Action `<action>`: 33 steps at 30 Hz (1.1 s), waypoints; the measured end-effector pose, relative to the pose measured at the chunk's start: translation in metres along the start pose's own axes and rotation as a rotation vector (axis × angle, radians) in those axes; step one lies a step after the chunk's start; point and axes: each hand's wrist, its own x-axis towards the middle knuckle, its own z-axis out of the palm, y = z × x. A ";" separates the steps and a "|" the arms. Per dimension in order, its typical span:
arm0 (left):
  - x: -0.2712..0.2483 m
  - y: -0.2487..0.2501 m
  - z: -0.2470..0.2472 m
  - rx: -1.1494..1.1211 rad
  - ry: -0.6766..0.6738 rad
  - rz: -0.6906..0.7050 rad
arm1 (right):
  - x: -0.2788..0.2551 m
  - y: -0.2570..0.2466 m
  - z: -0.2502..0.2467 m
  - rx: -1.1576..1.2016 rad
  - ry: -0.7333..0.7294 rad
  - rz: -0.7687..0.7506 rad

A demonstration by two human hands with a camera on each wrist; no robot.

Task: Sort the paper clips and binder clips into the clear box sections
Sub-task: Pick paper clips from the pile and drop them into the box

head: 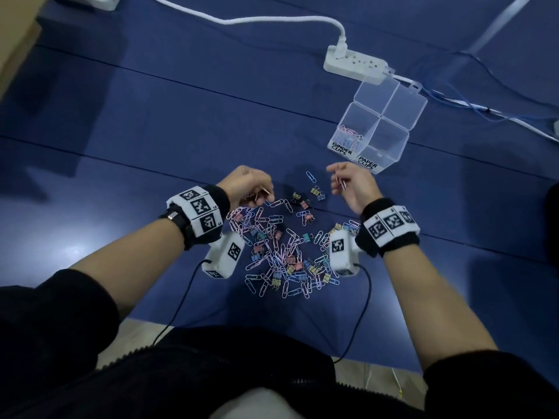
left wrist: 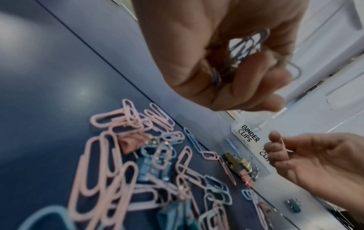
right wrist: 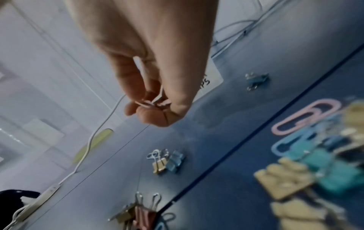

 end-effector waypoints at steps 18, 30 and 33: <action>-0.008 -0.004 -0.039 0.435 0.055 -0.085 | 0.024 0.007 0.048 -1.085 0.131 -0.197; -0.039 -0.034 -0.033 0.843 0.139 0.006 | -0.016 0.011 0.056 -0.042 -0.142 -0.040; -0.037 -0.041 -0.028 0.891 0.137 0.027 | -0.019 0.015 0.067 -0.174 -0.176 -0.059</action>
